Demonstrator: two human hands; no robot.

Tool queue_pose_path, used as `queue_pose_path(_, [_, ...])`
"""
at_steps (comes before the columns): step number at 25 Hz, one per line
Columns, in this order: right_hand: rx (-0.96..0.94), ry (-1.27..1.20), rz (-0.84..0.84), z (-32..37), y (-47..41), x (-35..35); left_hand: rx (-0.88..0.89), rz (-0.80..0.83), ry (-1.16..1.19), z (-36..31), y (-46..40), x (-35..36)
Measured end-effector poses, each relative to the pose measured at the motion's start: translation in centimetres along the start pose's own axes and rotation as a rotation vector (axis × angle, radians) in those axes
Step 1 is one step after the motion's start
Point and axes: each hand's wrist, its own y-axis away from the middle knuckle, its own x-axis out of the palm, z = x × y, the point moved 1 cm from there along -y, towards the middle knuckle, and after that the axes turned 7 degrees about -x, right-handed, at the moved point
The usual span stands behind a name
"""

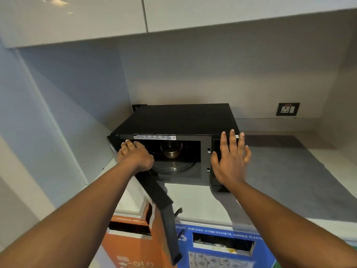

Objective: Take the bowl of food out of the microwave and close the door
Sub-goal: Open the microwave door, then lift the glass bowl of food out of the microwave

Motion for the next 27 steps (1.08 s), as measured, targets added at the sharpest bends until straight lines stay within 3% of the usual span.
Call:
queue_pose_path(4, [-0.019,0.025,0.009,0.8,-0.9,0.2,-0.018,-0.093,-0.055,3.1,-2.2,0.0])
queue_pose_path(11, [-0.007,0.039,-0.057,2.8,-1.4,2.1,0.104,-0.124,-0.186,7.5,-8.4,-0.9])
queue_pose_path(27, [0.093,0.122,-0.156,3.6,-2.6,4.6,0.388,-0.248,-0.357,9.3,-14.5,-0.9])
